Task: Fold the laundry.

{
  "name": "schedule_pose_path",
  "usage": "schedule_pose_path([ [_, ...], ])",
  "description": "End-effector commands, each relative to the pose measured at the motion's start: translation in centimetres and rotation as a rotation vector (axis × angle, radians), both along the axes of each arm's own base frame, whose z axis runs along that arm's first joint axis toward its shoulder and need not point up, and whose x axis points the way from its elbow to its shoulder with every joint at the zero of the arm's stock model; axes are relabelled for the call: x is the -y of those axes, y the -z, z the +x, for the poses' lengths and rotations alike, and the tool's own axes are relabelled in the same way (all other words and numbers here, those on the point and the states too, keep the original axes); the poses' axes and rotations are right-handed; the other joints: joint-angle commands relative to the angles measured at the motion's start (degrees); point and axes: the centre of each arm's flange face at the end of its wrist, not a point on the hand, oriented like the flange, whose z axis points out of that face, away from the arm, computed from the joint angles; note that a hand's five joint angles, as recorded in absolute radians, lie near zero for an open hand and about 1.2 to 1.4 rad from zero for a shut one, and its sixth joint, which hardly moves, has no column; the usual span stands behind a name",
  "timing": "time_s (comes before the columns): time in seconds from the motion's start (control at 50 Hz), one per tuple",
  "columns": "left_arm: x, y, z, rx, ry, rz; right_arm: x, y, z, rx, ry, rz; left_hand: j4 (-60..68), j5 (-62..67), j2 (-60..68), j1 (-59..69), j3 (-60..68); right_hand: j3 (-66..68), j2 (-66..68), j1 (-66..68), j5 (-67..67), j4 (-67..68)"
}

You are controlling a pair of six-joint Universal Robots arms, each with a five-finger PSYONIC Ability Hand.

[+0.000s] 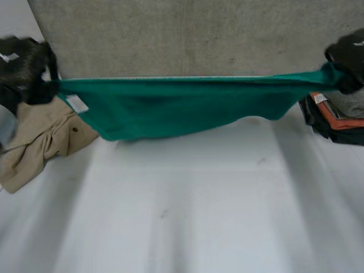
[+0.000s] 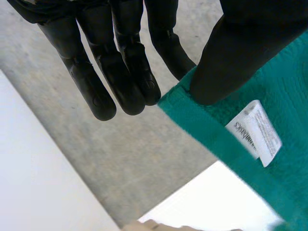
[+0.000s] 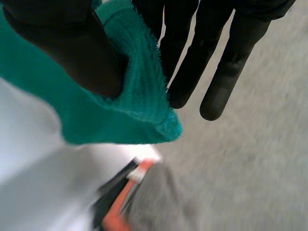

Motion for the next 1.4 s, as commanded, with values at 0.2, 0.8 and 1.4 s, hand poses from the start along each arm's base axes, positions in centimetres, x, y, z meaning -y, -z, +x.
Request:
schedule_pose_path([
  [0.2, 2.0, 6.7, -2.2, 0.254, 0.067, 0.461, -1.2, 8.7, 1.9, -0.160, -0.095, 0.400, 11.30, 13.20, 11.36, 14.52, 11.67, 12.30, 12.57, 16.59, 13.07, 11.59],
  [0.8, 13.1, -1.2, -2.8, -0.104, -0.033, -0.175, 9.7, -0.1, 5.0, 0.475, -0.175, -0.499, 11.30, 13.20, 11.36, 14.52, 11.67, 12.30, 12.57, 16.59, 13.07, 11.59],
  [1.4, 6.7, 12.9, -1.7, 0.081, 0.057, 0.164, 3.0, 13.3, 5.4, -0.208, -0.293, 0.133, 11.30, 13.20, 11.36, 14.52, 11.67, -53.83, -53.56, -49.54, -53.06, -54.54],
])
